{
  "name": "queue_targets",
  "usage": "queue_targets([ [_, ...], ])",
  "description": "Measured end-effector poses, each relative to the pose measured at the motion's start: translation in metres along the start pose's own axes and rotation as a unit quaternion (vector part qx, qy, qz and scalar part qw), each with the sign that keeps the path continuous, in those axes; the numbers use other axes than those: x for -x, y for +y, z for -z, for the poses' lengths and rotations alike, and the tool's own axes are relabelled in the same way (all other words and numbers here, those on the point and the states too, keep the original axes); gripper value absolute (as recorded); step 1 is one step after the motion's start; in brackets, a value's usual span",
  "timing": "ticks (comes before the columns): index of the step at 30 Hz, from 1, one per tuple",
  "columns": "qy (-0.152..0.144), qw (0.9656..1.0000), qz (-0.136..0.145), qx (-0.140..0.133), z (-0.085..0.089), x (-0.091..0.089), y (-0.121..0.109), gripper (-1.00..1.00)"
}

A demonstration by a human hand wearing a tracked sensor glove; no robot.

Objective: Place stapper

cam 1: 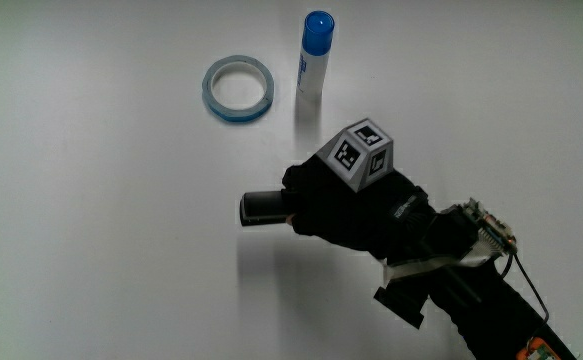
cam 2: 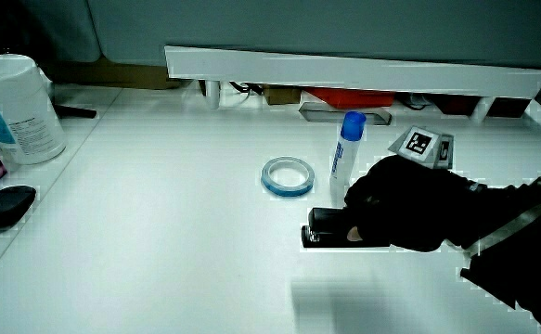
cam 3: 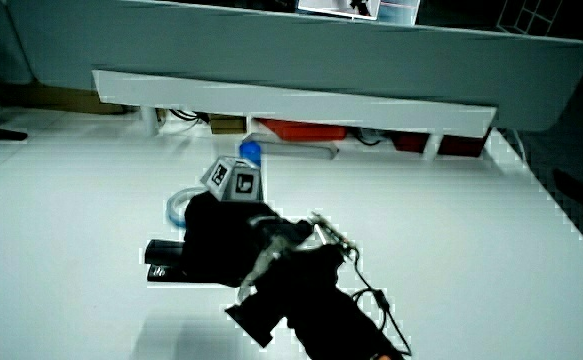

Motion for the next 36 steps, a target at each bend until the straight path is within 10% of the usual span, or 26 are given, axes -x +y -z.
queue_targets([
  [11,-0.014,0.998,0.0,0.061,0.052,-0.005,0.013,0.0],
  [24,-0.004,0.9966,0.007,0.082,0.074,-0.017,0.016,0.0],
  [36,0.037,0.9962,0.002,0.079,0.062,-0.027,0.006,-0.8],
])
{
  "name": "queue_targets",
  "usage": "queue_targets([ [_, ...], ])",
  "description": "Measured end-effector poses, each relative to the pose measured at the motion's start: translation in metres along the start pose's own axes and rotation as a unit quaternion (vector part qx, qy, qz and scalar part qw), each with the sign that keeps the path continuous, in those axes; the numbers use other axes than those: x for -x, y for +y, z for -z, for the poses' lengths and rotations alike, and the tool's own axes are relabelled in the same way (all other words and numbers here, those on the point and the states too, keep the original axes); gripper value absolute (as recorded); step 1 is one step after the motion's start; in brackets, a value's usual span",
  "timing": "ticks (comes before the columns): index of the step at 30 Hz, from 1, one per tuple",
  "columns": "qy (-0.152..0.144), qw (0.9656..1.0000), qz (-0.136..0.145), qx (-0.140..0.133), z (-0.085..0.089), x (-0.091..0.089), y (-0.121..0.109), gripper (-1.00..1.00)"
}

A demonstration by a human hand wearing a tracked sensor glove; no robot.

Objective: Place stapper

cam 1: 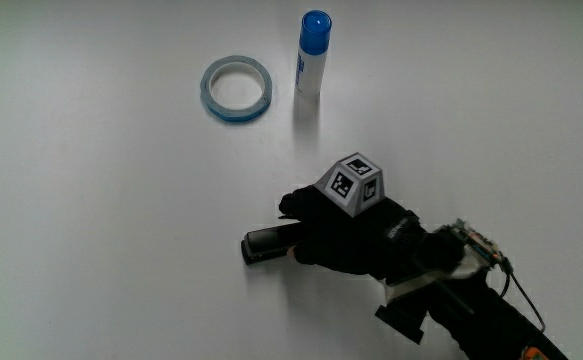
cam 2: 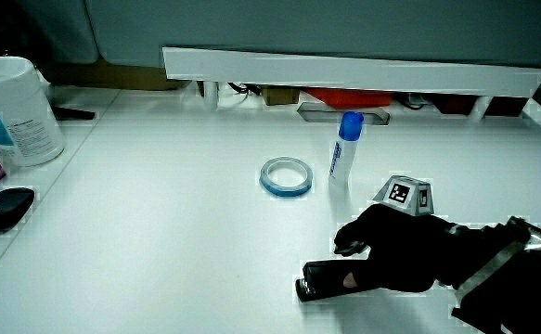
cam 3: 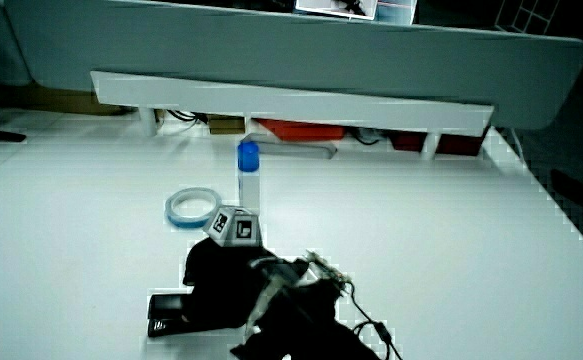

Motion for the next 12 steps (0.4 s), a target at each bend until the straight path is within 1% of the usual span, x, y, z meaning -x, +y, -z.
queue_targets([
  [1,0.018,0.999,-0.04,0.001,-0.002,-0.003,0.0,-0.87],
  [2,0.031,0.9978,-0.058,-0.002,-0.006,-0.005,-0.004,-0.93],
  [3,0.032,0.9965,-0.077,-0.011,-0.011,-0.006,-0.007,-1.0],
  [4,0.05,0.9963,-0.069,-0.001,-0.016,-0.007,-0.013,-1.0],
  [5,0.057,0.9959,-0.07,0.003,-0.021,-0.009,-0.017,-1.0],
  [6,0.073,0.9952,-0.063,0.016,-0.027,-0.009,-0.023,-1.0],
  [7,0.092,0.9943,-0.04,0.035,-0.032,-0.01,-0.029,-1.0],
  [8,0.097,0.9935,-0.05,0.032,-0.038,-0.01,-0.035,-1.0],
  [9,0.154,0.984,-0.085,0.028,-0.039,-0.014,-0.04,-1.0],
  [10,0.146,0.9874,-0.044,0.042,-0.047,-0.012,-0.049,-1.0],
  [11,0.138,0.9888,-0.002,0.055,-0.055,-0.01,-0.058,-1.0],
  [12,0.137,0.9884,0.02,0.062,-0.062,-0.008,-0.067,-1.0],
])
